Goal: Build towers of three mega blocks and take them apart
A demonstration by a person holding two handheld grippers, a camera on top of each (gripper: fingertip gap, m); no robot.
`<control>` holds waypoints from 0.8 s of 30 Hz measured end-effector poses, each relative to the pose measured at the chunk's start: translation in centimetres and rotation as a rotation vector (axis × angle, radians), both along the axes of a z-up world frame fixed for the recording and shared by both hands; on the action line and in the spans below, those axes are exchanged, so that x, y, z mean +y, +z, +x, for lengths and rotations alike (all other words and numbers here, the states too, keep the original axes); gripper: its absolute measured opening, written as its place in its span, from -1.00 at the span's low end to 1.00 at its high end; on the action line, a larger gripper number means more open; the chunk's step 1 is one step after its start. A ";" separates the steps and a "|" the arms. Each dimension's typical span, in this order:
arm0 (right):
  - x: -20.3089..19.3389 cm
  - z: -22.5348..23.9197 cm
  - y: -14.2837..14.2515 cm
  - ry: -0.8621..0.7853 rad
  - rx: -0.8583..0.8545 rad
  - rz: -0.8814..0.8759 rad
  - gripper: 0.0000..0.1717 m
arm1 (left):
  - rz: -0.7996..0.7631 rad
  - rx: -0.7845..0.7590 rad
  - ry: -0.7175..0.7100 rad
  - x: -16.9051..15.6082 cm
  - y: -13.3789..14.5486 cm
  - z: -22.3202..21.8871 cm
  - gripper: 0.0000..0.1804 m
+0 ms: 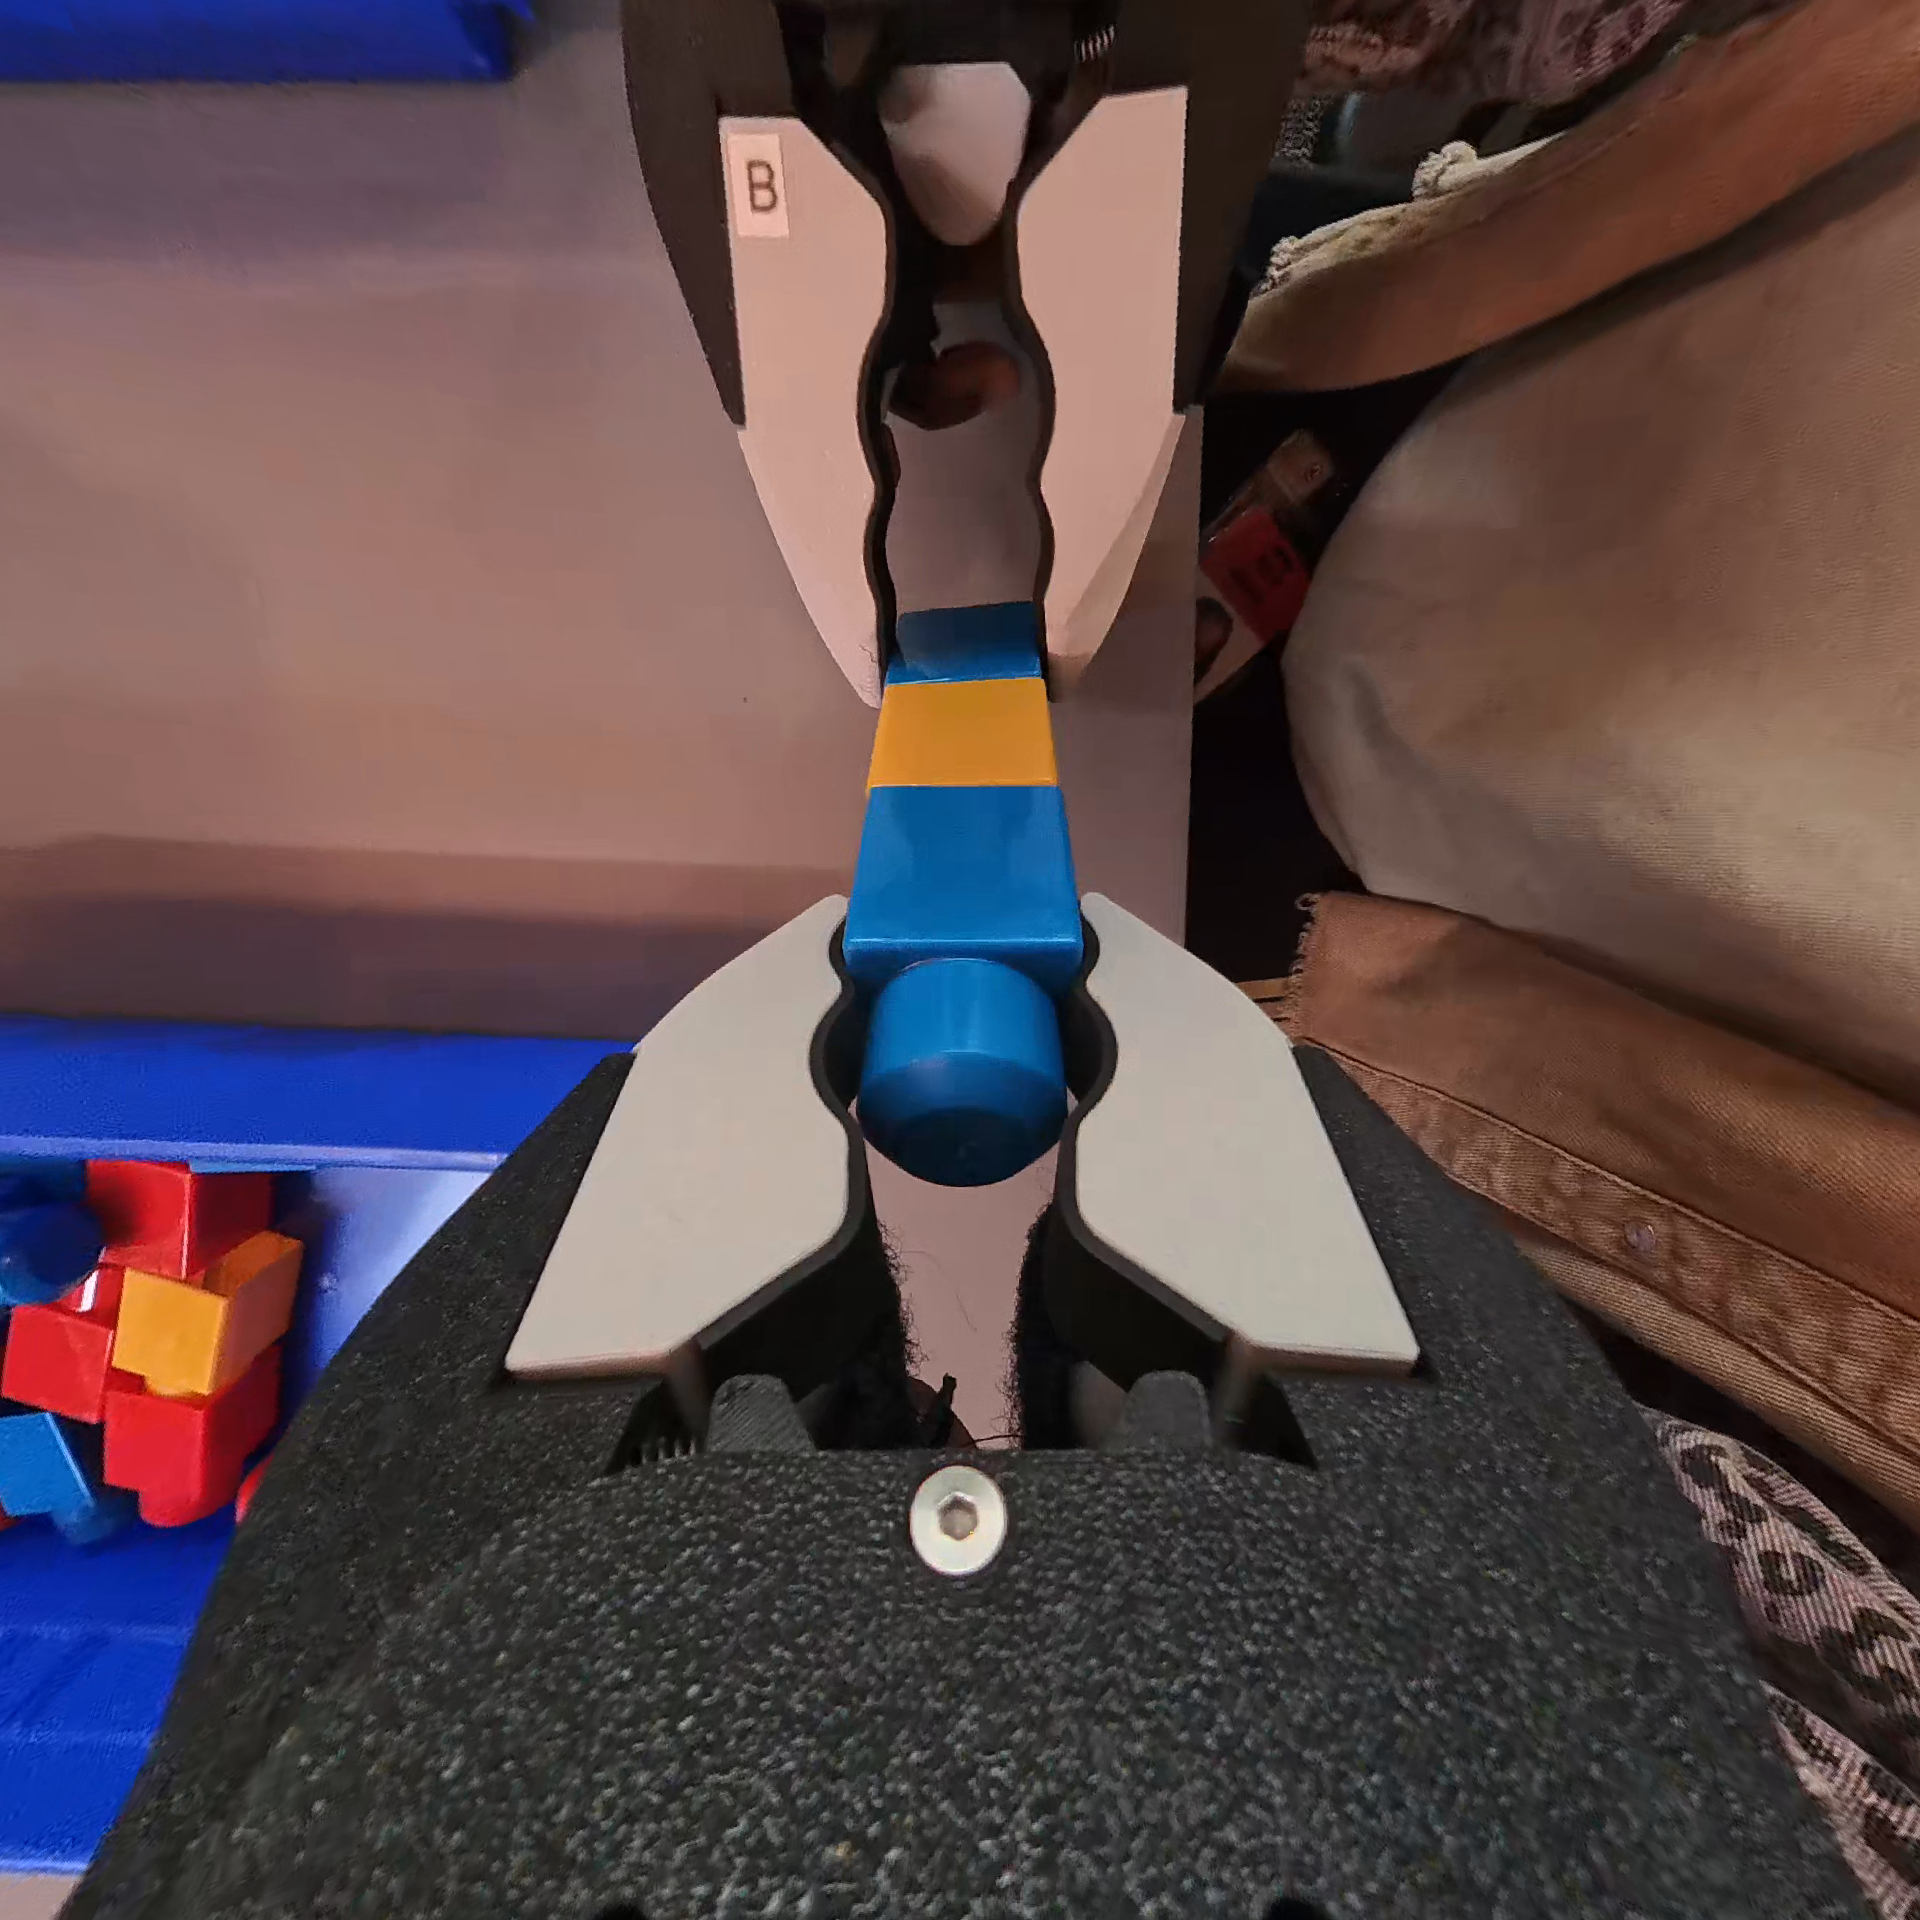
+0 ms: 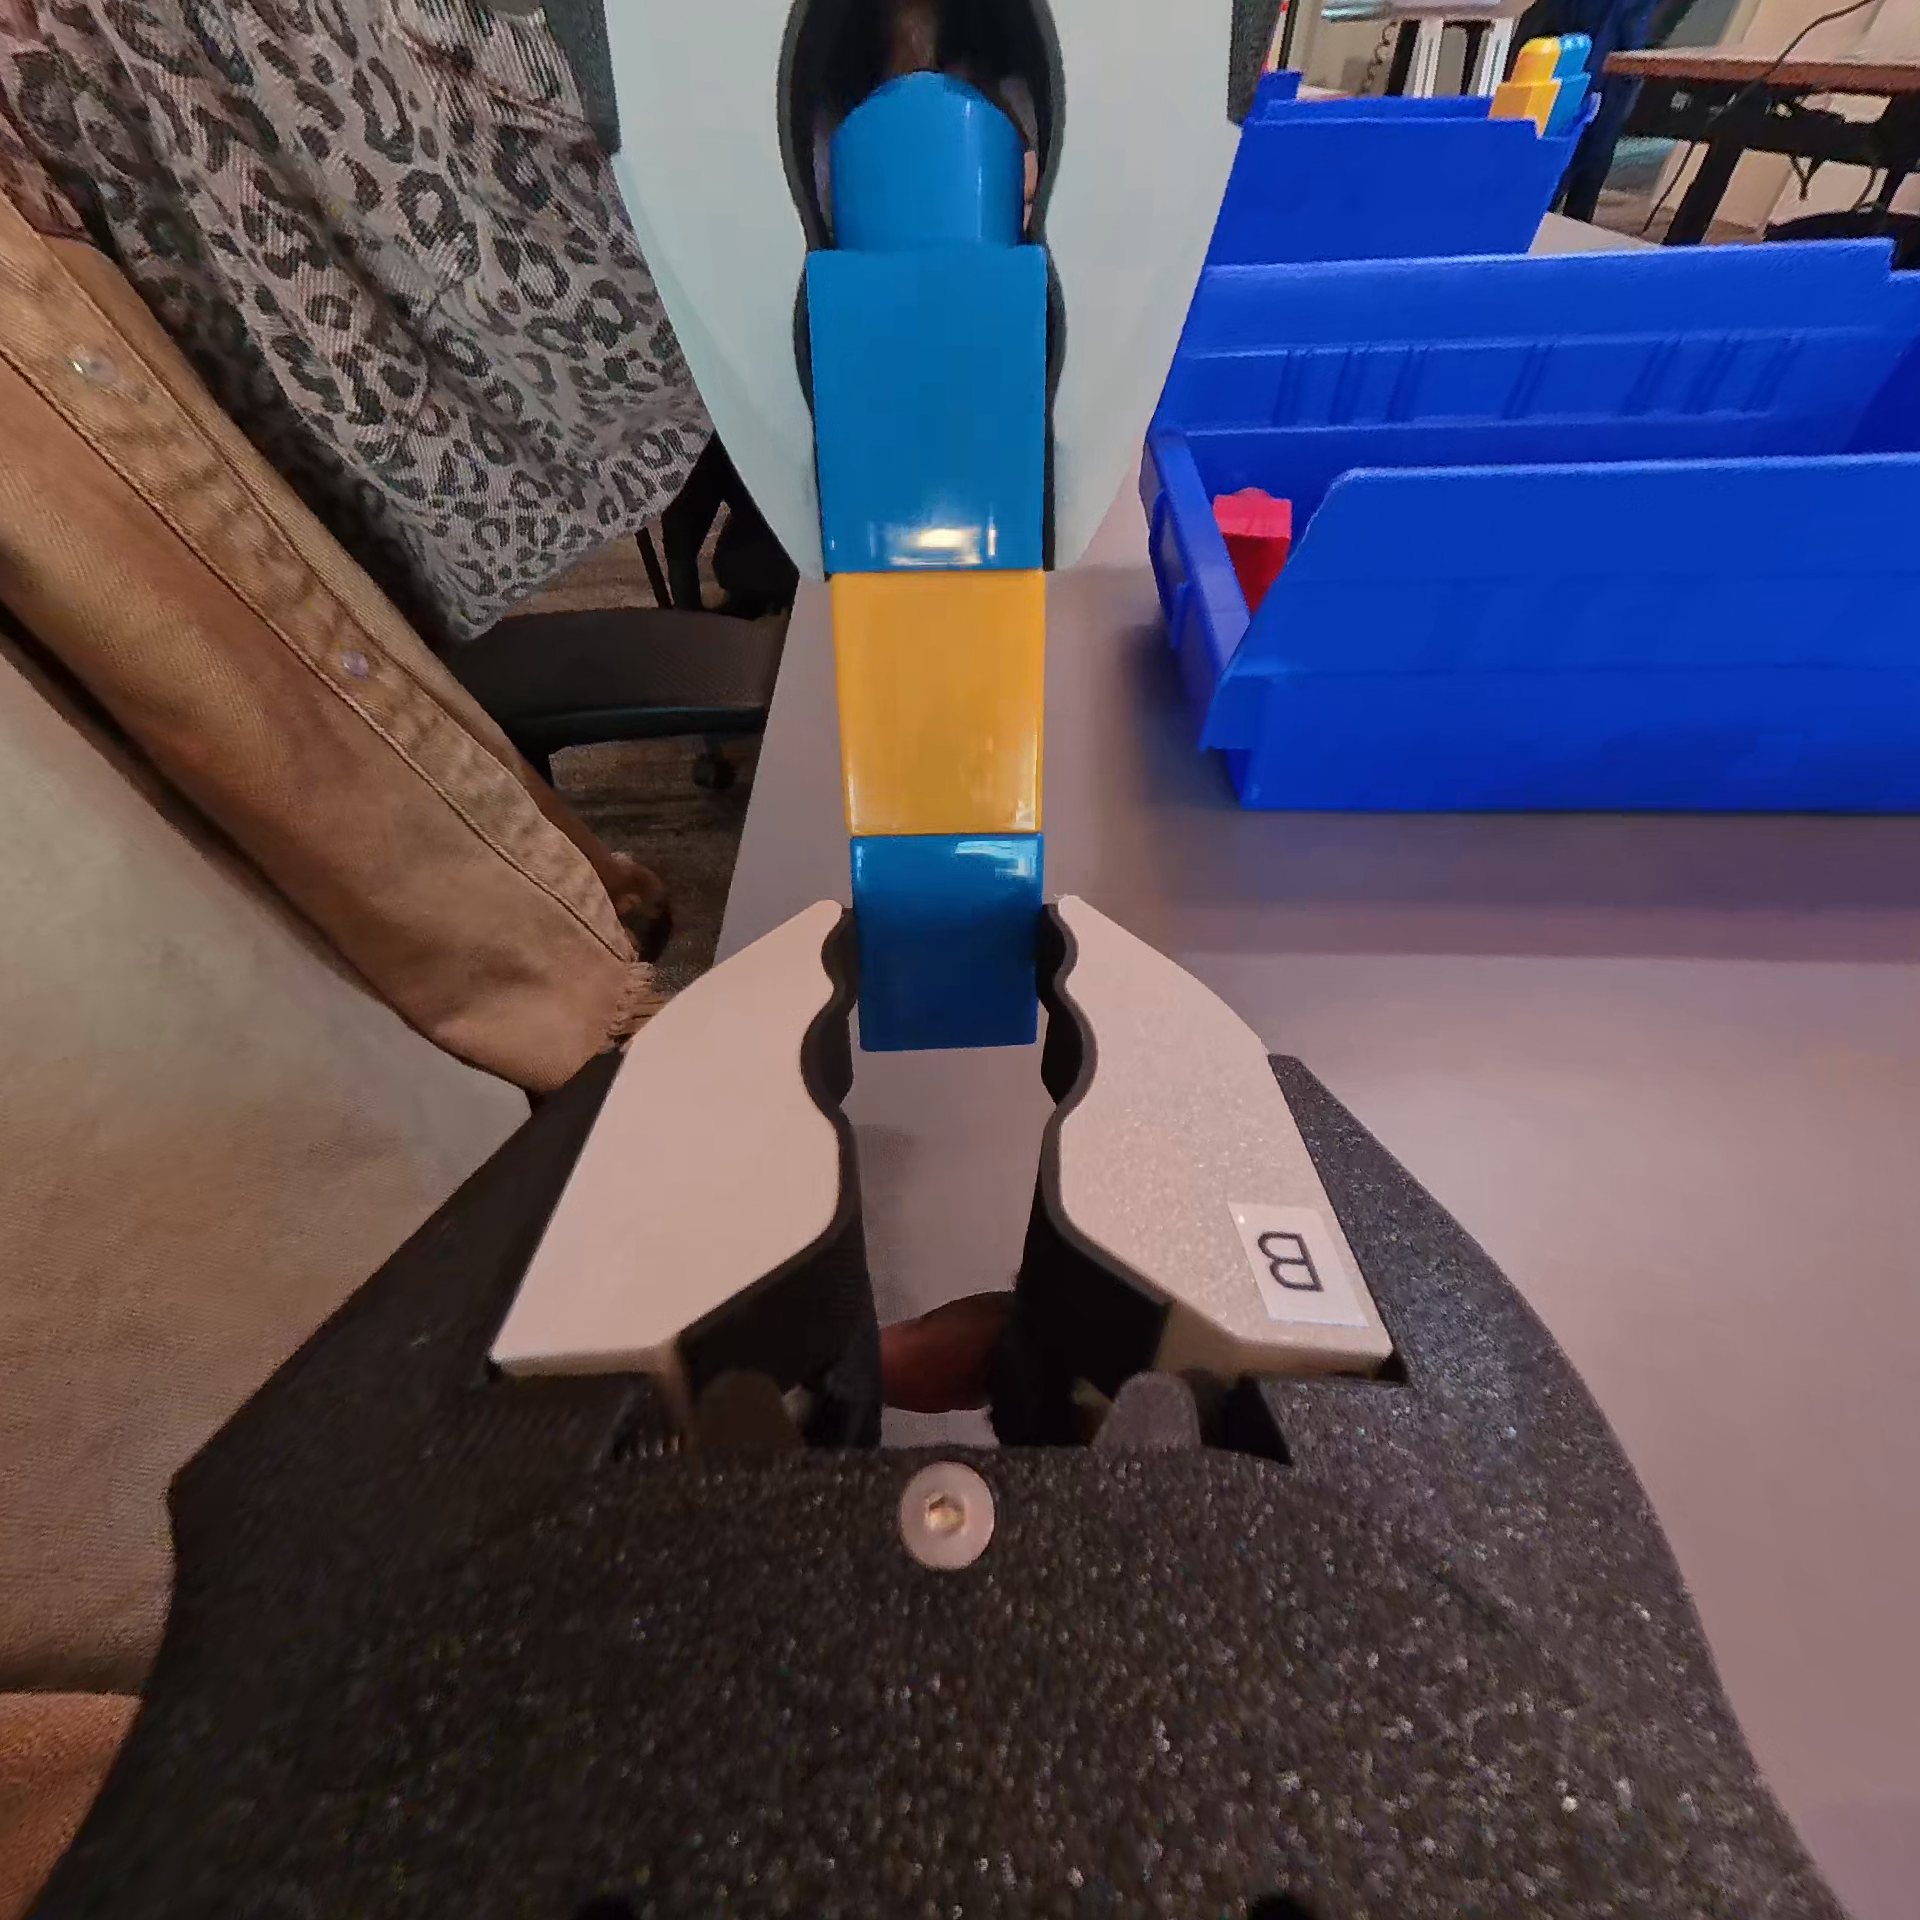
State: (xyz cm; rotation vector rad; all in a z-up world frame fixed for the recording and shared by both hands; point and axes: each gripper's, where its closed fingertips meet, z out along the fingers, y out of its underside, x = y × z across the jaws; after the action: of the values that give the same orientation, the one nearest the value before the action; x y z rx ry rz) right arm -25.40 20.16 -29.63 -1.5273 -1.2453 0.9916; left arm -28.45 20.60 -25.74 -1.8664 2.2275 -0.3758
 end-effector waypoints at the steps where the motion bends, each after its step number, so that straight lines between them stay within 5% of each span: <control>1: 0.0 0.0 -0.1 0.000 -0.005 -0.004 -0.62 | -0.005 0.000 0.001 0.1 -0.1 0.1 -0.61; 8: 0.9 0.6 3.9 -0.042 0.242 -0.039 -0.61 | -0.016 -0.223 0.089 1.3 2.6 2.7 -0.29; 12: 2.0 2.5 5.7 -0.093 0.408 -0.104 -0.61 | 0.053 -0.624 0.155 2.7 4.8 5.8 -0.16; 20: 2.4 3.2 6.4 -0.085 0.534 -0.195 -0.61 | -0.314 -1.176 0.257 2.1 4.2 9.3 -0.53; 24: 2.7 2.7 5.5 -0.094 0.487 -0.217 -0.61 | -0.435 -1.231 0.287 2.9 4.3 9.0 -0.60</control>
State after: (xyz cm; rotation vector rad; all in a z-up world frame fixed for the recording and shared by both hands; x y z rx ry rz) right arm -22.73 22.84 -24.17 -1.3758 -0.7358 1.3696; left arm -19.49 23.54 -21.42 -1.3794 1.0691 -1.5153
